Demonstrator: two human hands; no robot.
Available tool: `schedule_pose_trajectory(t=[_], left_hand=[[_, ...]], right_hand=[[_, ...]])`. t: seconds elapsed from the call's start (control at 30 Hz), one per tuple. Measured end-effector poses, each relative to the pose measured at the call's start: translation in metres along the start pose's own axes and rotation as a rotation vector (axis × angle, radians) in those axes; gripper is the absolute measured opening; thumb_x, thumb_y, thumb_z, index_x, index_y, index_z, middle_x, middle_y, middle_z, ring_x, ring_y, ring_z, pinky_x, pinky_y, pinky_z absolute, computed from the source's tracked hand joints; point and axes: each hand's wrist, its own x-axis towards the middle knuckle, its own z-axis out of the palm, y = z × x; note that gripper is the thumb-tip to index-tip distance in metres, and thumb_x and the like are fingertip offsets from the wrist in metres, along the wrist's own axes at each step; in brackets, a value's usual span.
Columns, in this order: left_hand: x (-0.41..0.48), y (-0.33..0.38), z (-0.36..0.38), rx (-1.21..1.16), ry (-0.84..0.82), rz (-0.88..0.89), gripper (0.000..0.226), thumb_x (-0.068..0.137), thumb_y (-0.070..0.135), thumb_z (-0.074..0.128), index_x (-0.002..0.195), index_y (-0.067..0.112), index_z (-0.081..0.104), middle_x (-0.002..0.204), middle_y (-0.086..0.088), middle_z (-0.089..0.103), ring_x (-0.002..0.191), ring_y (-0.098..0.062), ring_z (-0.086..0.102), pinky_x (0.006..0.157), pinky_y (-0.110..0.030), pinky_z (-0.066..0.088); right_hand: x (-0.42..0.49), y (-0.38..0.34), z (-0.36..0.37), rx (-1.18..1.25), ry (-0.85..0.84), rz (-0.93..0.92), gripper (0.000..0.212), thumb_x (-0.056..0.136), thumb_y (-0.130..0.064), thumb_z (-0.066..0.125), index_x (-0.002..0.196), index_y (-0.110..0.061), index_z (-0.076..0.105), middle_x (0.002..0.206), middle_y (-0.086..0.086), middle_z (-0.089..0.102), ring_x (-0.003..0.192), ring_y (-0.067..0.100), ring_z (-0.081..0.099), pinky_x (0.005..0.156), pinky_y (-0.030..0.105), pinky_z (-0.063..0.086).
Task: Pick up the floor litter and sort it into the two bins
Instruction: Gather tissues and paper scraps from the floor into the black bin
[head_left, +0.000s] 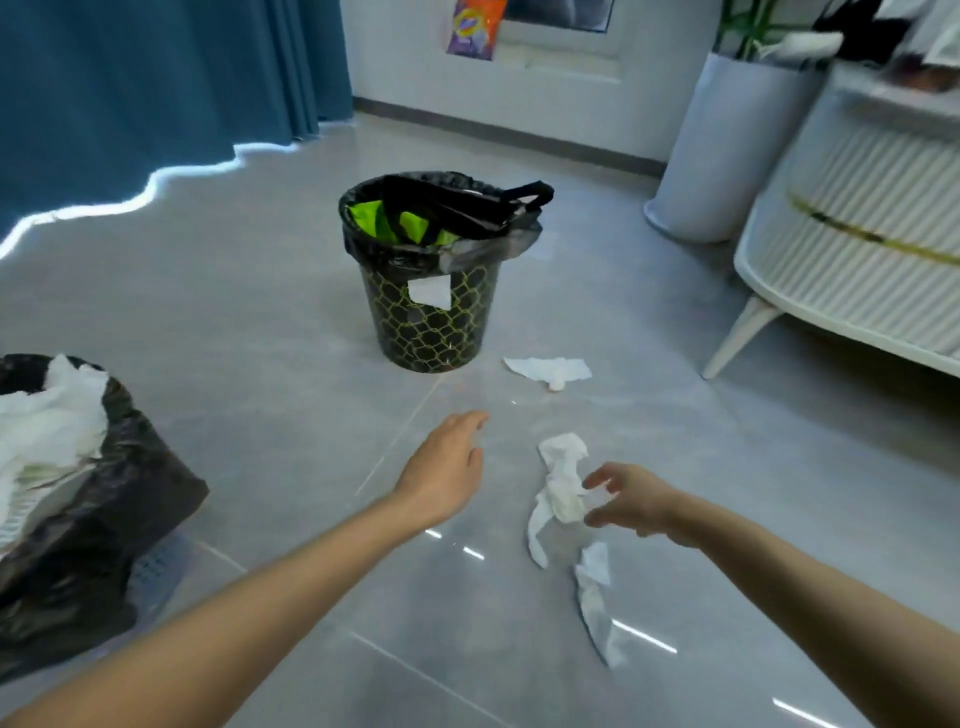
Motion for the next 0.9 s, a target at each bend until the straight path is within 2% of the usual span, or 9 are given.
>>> schedule_pose_trajectory(t=[0.1,0.23,0.33,0.47,0.57,0.7,0.8,0.9], left_hand=[[0.003,0.007,0.041,0.056,-0.159,0.019,0.050,0.095,0.010,0.044,0.143,0.015,0.032,0.145,-0.008,0.038,0.130,-0.024,0.041,0.109,-0.029,0.031],[0.013,0.023,0.079,0.153,-0.364,0.115,0.060,0.093,0.008,0.045,0.147,0.017,0.022,0.152,-0.005,0.026,0.136,-0.025,0.031,0.110,-0.033,0.028],[0.029,0.028,0.098,0.274,-0.509,0.186,0.070,0.092,0.015,0.049,0.150,0.019,0.009,0.158,0.000,0.005,0.144,-0.024,0.011,0.115,-0.035,0.021],[0.056,0.022,0.111,0.498,-0.565,0.261,0.076,0.092,0.019,0.052,0.150,0.025,0.004,0.158,0.003,-0.010,0.146,-0.024,-0.005,0.116,-0.039,0.020],[0.066,0.010,0.116,0.601,-0.538,0.317,0.063,0.095,0.021,0.046,0.149,0.029,0.015,0.159,0.003,-0.001,0.146,-0.021,0.000,0.115,-0.036,0.019],[0.063,0.000,0.114,0.489,-0.469,0.329,0.047,0.093,0.024,0.050,0.139,0.022,0.038,0.144,-0.001,0.032,0.131,-0.020,0.032,0.099,-0.032,0.034],[0.061,-0.006,0.108,0.498,-0.415,0.334,0.038,0.091,0.022,0.053,0.128,0.016,0.046,0.134,-0.004,0.041,0.121,-0.022,0.040,0.091,-0.034,0.039],[0.061,-0.014,0.099,0.445,-0.399,0.242,0.036,0.090,0.025,0.055,0.123,0.012,0.049,0.128,-0.006,0.044,0.118,-0.022,0.041,0.090,-0.031,0.040]], right_hand=[[-0.010,0.040,0.009,-0.050,-0.002,-0.010,0.055,0.077,-0.015,0.073,0.127,-0.023,0.051,0.128,0.008,0.047,0.092,0.016,0.049,0.066,0.022,0.045],[-0.016,0.069,0.024,-0.179,0.000,-0.108,0.064,0.074,-0.020,0.076,0.131,-0.025,0.047,0.131,0.007,0.046,0.110,0.020,0.053,0.089,0.020,0.040],[-0.013,0.079,0.038,-0.177,-0.010,-0.171,0.071,0.074,-0.019,0.075,0.137,-0.025,0.041,0.137,0.003,0.039,0.117,0.018,0.049,0.089,0.015,0.037],[-0.002,0.086,0.059,-0.259,-0.100,-0.261,0.075,0.072,-0.017,0.075,0.138,-0.029,0.042,0.144,-0.001,0.029,0.128,0.016,0.041,0.103,0.021,0.036],[0.003,0.090,0.066,-0.311,-0.090,-0.326,0.060,0.072,-0.017,0.072,0.127,-0.028,0.051,0.138,-0.001,0.031,0.120,0.020,0.044,0.095,0.024,0.040],[0.011,0.094,0.067,-0.311,-0.010,-0.374,0.027,0.079,-0.011,0.062,0.103,-0.021,0.062,0.117,0.000,0.044,0.099,0.024,0.055,0.081,0.029,0.045],[0.018,0.096,0.064,-0.301,0.017,-0.354,0.018,0.082,-0.010,0.058,0.096,-0.017,0.066,0.099,0.002,0.052,0.092,0.024,0.057,0.074,0.025,0.040],[0.027,0.093,0.057,-0.184,0.067,-0.285,0.017,0.080,-0.011,0.060,0.092,-0.017,0.069,0.088,0.000,0.058,0.083,0.018,0.057,0.068,0.021,0.037]])
